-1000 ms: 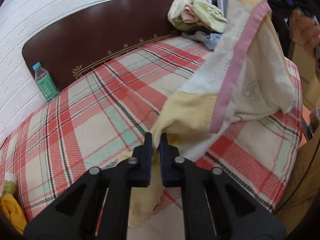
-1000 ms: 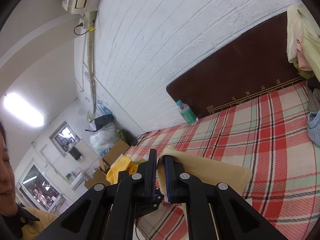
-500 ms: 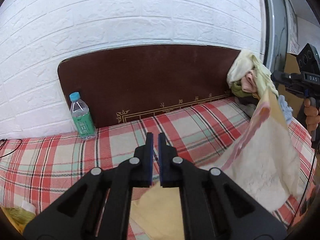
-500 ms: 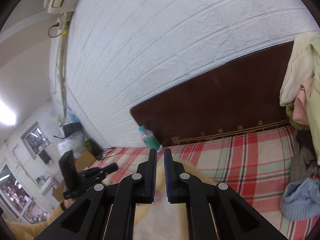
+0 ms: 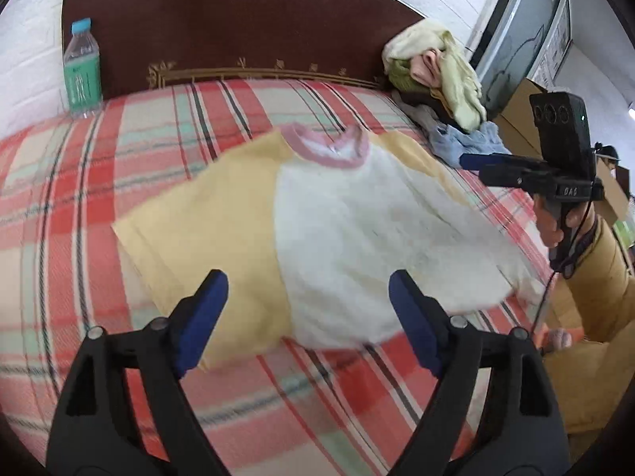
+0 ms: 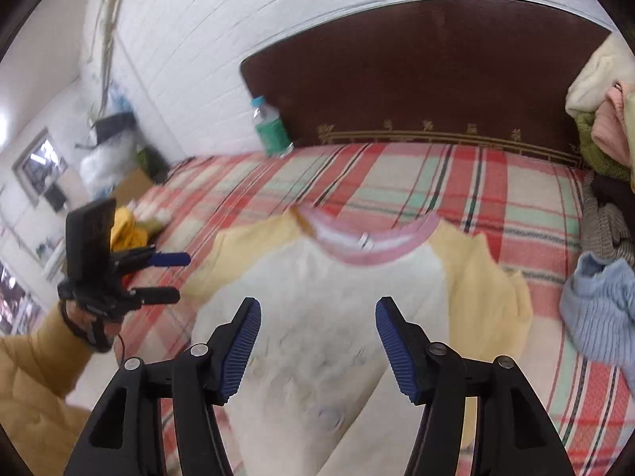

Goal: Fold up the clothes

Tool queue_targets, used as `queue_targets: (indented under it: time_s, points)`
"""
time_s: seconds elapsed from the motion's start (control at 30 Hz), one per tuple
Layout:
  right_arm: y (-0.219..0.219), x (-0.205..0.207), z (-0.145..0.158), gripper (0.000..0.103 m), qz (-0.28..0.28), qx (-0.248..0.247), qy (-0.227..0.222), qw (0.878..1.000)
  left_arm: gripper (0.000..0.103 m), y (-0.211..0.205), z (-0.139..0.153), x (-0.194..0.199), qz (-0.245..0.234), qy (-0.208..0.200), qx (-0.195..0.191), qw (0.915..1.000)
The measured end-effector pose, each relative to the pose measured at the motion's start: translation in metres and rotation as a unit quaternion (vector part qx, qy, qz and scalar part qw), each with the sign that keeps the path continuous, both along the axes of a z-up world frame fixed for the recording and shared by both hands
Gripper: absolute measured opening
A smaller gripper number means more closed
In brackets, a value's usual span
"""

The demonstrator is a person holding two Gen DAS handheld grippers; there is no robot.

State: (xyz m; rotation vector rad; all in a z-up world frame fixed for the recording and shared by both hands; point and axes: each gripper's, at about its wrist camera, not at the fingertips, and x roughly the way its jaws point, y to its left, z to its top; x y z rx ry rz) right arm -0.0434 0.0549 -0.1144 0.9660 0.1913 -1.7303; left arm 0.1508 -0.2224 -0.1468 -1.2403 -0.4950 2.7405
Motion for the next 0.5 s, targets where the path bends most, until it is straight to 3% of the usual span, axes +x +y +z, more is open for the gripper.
queue_targets:
  time_s: [0.1,0.2,0.33,0.5]
  points:
    - [0.024,0.031,-0.011,0.062,-0.003,0.017,0.005,1.000,0.084,0.016,-0.016,0.021,-0.005,-0.016,0.064,0.9978]
    - [0.049,0.060,-0.021,0.064,-0.007,0.033,0.009,0.999,0.084,0.034,-0.035,0.027,-0.010,-0.032,0.091,0.9953]
    - [0.074,0.082,-0.031,0.076,-0.014,0.068,0.025,0.997,0.084,0.042,-0.042,0.016,-0.004,-0.022,0.100,0.9947]
    - [0.084,0.109,-0.049,0.076,-0.002,0.136,0.073,0.988,0.084,0.036,-0.040,-0.014,-0.004,-0.019,0.106,0.9941]
